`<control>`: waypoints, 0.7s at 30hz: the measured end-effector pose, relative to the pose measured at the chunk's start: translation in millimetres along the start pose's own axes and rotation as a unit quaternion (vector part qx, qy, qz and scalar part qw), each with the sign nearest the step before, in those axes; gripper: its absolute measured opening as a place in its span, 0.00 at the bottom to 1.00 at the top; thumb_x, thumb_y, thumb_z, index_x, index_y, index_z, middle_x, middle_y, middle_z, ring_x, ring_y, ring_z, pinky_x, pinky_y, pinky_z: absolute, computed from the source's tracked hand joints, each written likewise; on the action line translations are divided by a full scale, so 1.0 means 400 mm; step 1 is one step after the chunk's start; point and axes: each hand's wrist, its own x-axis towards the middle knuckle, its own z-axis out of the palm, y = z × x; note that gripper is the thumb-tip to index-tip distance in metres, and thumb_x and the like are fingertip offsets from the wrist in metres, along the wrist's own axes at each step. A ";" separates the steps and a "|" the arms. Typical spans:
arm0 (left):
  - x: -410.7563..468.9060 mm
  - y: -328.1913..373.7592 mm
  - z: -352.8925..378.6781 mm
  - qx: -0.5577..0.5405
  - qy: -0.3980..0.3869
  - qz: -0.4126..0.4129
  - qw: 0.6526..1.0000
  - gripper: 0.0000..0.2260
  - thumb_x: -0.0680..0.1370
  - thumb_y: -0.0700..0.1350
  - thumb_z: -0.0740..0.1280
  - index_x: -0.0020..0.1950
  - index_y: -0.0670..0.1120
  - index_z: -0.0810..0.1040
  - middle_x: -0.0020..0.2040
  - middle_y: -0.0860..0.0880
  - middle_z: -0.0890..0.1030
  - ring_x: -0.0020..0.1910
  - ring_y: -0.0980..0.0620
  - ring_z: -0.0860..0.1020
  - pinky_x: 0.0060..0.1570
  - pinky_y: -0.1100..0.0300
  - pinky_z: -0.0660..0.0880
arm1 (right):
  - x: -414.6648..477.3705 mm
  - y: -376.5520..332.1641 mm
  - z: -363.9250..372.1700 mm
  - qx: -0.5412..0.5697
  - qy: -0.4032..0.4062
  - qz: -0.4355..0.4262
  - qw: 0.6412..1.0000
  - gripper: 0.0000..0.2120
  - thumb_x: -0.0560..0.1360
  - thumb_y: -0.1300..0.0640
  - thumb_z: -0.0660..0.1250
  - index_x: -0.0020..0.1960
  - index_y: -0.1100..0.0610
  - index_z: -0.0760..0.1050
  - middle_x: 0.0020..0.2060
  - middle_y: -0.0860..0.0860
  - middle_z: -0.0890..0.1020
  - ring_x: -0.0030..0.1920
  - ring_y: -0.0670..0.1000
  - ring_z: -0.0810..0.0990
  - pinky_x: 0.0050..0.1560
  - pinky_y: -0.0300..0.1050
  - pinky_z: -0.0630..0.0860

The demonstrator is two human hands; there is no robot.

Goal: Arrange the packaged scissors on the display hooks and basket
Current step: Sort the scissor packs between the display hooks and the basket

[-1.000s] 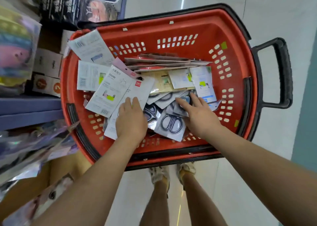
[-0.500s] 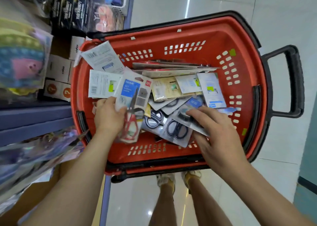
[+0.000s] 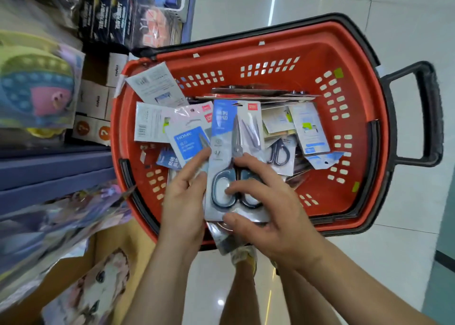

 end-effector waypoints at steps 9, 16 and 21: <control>0.027 -0.054 0.024 0.096 -0.046 0.091 0.990 0.35 0.69 0.38 0.75 0.67 0.65 0.69 0.69 0.51 0.76 0.65 0.48 0.76 0.63 0.44 0.75 | 0.041 0.049 -0.059 0.124 0.088 0.273 0.950 0.46 0.65 0.49 0.81 0.76 0.47 0.60 0.69 0.47 0.72 0.66 0.45 0.75 0.65 0.44 0.74; 0.091 -0.069 0.142 0.256 -0.234 0.022 0.938 0.30 0.79 0.41 0.67 0.76 0.61 0.59 0.68 0.56 0.74 0.64 0.58 0.75 0.64 0.57 0.74 | 0.046 0.108 -0.153 0.321 0.109 0.357 0.870 0.17 0.77 0.64 0.68 0.64 0.59 0.76 0.53 0.56 0.86 0.53 0.57 0.85 0.52 0.52 0.82; 0.271 -0.095 0.149 0.390 0.114 0.029 0.913 0.21 0.77 0.51 0.67 0.69 0.46 0.72 0.63 0.45 0.77 0.60 0.43 0.76 0.60 0.48 0.74 | 0.030 0.147 -0.209 0.127 0.192 0.343 0.911 0.29 0.75 0.60 0.72 0.71 0.47 0.66 0.58 0.44 0.82 0.57 0.47 0.83 0.59 0.48 0.79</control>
